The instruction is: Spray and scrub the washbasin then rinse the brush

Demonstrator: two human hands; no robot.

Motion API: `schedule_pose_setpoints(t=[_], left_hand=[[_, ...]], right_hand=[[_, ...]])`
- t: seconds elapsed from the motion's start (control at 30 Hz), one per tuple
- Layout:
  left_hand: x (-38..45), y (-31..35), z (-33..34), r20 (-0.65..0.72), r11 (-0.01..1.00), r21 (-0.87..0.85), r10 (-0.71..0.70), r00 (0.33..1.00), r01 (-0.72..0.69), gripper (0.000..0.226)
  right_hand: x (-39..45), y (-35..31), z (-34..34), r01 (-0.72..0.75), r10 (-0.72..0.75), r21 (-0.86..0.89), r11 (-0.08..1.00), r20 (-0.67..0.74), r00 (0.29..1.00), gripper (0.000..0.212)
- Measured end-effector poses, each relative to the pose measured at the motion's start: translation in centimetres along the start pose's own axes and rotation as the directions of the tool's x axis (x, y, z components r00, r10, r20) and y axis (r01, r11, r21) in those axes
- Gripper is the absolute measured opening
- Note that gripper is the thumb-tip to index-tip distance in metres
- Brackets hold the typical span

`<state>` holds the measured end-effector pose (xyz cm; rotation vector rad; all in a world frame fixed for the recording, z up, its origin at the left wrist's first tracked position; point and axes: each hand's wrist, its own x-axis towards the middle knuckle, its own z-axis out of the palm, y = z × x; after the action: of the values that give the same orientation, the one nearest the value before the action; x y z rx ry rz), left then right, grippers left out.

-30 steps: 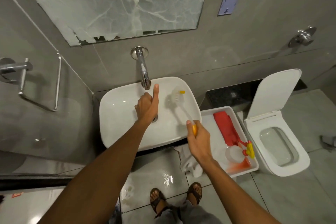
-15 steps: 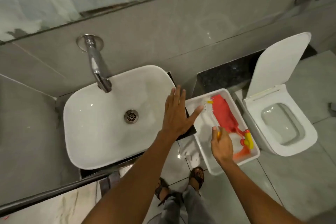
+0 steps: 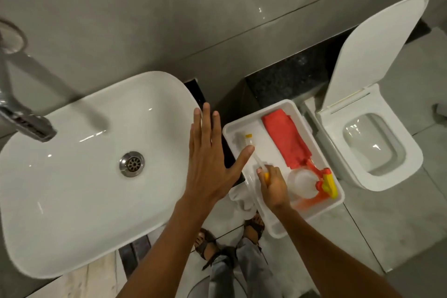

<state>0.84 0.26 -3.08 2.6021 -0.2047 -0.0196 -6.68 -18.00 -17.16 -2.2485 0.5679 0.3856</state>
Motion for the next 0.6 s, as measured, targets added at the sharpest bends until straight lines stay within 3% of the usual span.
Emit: schedule_pose_setpoints(t=[0.37,0.5,0.6], left_hand=[[0.2,-0.5,0.7,-0.031,1.000,-0.020,0.014,0.999,-0.015,0.099],[0.2,-0.4,0.1,-0.014,1.000,-0.002,0.008,1.000,-0.008,0.099],[0.2,0.0,-0.7,0.020,1.000,0.015,0.005,1.000,-0.006,0.100]], right_hand=[[1.9,0.2,0.6,-0.129,0.130,-0.048,0.990,0.022,0.991,0.050],[1.7,-0.7,-0.8,-0.105,0.105,-0.014,0.994,0.013,0.994,0.049],[1.4,-2.7,-2.5,-0.047,0.054,0.097,0.994,-0.078,0.996,0.049]])
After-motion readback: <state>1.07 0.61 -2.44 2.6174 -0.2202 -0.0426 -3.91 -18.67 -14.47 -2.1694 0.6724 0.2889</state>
